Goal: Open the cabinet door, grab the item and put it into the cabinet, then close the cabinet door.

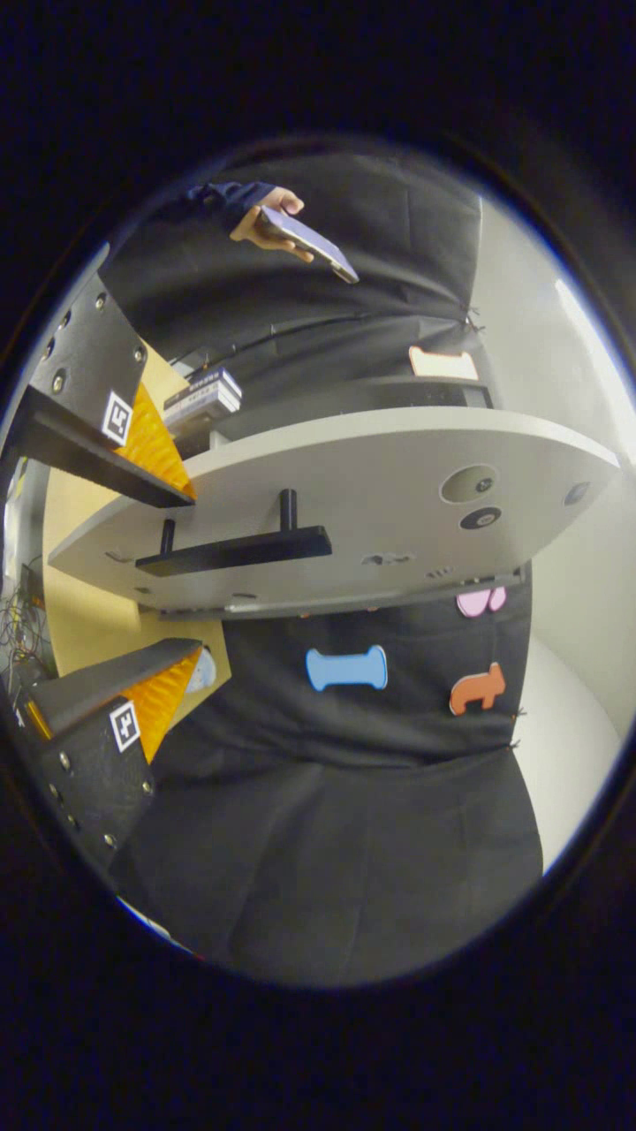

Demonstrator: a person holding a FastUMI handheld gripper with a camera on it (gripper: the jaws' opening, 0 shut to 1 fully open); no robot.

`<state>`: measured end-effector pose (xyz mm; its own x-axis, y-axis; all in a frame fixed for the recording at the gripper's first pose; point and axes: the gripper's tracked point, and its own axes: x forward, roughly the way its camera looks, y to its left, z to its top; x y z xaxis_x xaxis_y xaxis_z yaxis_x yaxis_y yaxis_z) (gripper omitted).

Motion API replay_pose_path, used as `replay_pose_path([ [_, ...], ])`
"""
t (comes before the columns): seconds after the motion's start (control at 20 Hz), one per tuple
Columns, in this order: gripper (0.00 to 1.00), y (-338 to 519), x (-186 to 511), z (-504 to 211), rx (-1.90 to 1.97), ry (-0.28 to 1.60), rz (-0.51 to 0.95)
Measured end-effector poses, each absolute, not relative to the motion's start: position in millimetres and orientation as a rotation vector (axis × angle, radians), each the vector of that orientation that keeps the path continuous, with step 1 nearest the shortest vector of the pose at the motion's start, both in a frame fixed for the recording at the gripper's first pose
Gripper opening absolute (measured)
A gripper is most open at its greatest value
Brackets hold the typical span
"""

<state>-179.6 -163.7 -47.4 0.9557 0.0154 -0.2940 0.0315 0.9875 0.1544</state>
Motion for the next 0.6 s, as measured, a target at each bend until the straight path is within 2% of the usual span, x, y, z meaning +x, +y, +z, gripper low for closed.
replay_pose_path([
  [0.35, 0.9, -104, -137, -43, 0.231, 0.28, 0.215],
  [0.6, 0.91, -84, -107, -45, 0.214, 0.283, 0.298],
])
